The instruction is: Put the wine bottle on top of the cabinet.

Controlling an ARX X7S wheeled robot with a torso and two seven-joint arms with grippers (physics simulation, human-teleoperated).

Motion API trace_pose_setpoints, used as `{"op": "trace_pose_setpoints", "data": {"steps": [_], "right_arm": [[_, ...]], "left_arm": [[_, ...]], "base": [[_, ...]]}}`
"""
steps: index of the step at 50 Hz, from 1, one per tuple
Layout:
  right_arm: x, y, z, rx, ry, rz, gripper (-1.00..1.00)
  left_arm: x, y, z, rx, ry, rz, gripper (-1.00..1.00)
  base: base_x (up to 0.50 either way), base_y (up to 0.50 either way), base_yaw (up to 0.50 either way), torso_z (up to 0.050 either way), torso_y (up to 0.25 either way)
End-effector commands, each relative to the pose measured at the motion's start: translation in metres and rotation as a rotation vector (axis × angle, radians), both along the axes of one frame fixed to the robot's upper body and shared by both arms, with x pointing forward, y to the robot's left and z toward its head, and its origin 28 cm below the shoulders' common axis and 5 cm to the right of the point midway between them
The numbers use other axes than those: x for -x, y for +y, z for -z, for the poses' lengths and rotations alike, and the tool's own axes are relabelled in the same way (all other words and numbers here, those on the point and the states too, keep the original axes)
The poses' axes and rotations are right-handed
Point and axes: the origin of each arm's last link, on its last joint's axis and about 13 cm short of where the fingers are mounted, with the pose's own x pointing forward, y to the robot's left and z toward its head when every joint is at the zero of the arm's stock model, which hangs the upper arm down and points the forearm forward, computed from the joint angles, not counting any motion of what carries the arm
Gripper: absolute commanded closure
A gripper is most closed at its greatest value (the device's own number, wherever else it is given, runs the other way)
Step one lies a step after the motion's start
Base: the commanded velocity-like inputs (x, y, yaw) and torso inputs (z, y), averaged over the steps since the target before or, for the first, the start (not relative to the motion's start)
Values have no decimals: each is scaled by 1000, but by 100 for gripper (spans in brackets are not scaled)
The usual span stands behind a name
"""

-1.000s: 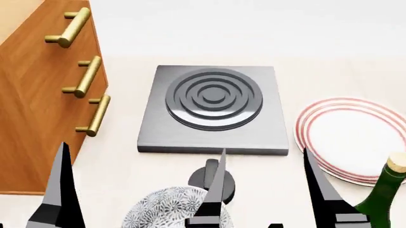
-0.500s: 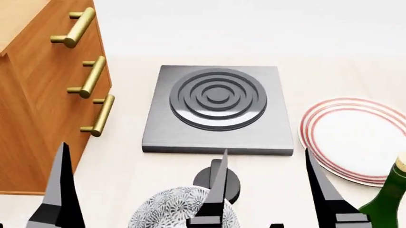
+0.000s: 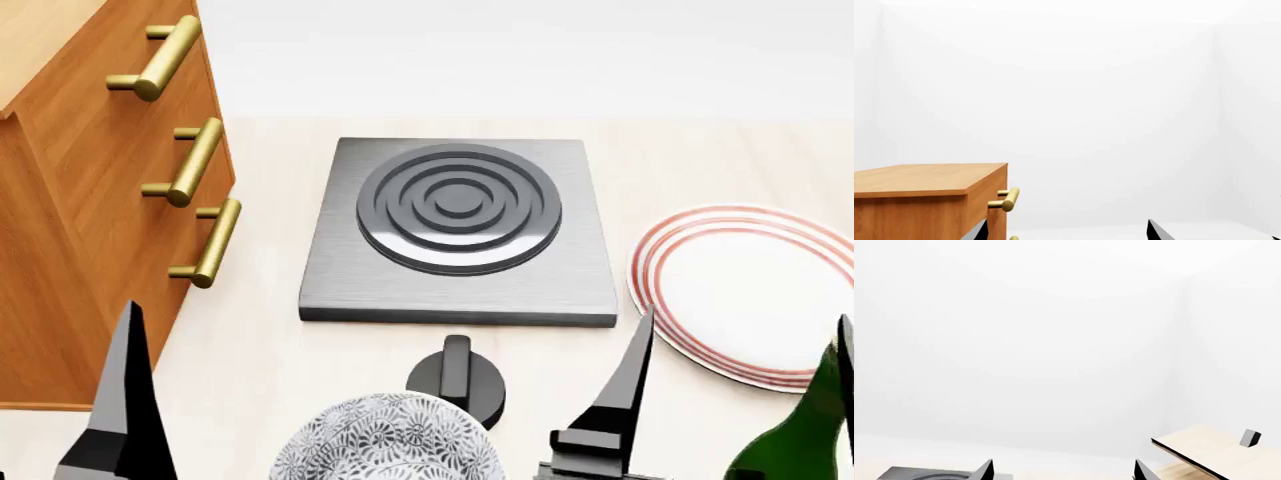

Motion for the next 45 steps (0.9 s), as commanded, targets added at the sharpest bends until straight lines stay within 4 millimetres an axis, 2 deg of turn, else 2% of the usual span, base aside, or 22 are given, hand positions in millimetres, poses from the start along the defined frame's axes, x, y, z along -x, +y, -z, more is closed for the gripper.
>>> {"op": "trace_pose_setpoints", "data": {"steps": [1,12,31,38,45], "right_arm": [[1,-17,-11,11,-20,71,-100],[-10,-28,-24,11,-43,97,-100],[-41,-37,5,-86,55,86,-100],[-48,-42,10,-124,73,86,-100],[-52,-46,23,-141,110,100,-100]], "left_arm": [[0,1,0,-1,0,-5,-100],[1,1,-2,0,-3,-7,-100],[1,3,-3,0,-1,-14,-100],[1,4,-2,1,-1,-18,-100],[1,4,-3,1,1,-19,-100]], "base": [[0,0,0,0,0],[0,0,0,0,0],[0,0,0,0,0],[0,0,0,0,0],[0,0,0,0,0]]}}
